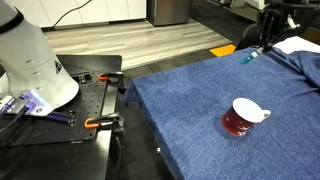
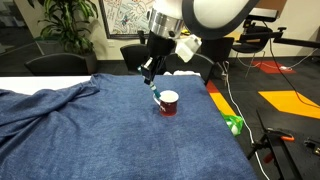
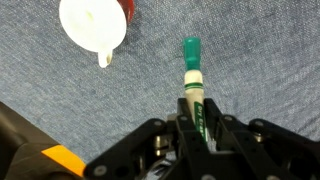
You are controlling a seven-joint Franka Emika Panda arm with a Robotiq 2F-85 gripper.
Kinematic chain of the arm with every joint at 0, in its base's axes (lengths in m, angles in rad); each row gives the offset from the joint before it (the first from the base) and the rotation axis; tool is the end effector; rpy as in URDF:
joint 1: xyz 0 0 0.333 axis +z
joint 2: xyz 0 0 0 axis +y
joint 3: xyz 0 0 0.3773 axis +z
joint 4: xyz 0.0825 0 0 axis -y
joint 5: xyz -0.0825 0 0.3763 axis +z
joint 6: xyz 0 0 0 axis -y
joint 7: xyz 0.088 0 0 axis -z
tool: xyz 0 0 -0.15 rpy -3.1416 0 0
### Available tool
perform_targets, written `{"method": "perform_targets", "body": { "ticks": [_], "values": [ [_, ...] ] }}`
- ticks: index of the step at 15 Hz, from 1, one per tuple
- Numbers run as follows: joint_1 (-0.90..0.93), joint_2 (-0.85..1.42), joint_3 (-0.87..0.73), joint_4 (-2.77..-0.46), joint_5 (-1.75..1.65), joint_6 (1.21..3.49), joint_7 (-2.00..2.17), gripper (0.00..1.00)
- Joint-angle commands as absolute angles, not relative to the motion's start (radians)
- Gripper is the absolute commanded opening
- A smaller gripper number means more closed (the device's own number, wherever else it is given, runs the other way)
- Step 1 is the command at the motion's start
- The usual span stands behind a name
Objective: Place the marker on the table
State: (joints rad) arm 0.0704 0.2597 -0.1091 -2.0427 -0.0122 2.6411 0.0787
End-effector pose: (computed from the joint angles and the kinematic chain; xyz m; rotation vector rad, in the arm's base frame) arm 0.6442 -0.0214 0.3752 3.0650 -0.1523 0.5279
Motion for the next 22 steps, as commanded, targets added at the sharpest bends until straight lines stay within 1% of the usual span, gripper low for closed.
{"method": "perform_targets", "body": {
  "ticks": [1,4,5,9,12,17,22],
  "values": [
    [0.043,0.259,-0.082,-2.038,-0.023,2.635,0.085,0.2],
    [0.041,0.261,-0.081,-2.038,-0.023,2.635,0.085,0.2],
    [0.041,0.261,-0.081,-2.038,-0.023,2.635,0.085,0.05],
    [0.0,0.28,-0.039,-2.002,0.128,2.677,0.09,0.05],
    [-0.018,0.297,-0.021,-1.956,0.209,2.653,0.1,0.05],
    [-0.02,0.363,-0.021,-1.837,0.232,2.524,0.148,0.05],
    [-0.017,0.49,-0.029,-1.668,0.224,2.403,0.217,0.05]
  ]
}}
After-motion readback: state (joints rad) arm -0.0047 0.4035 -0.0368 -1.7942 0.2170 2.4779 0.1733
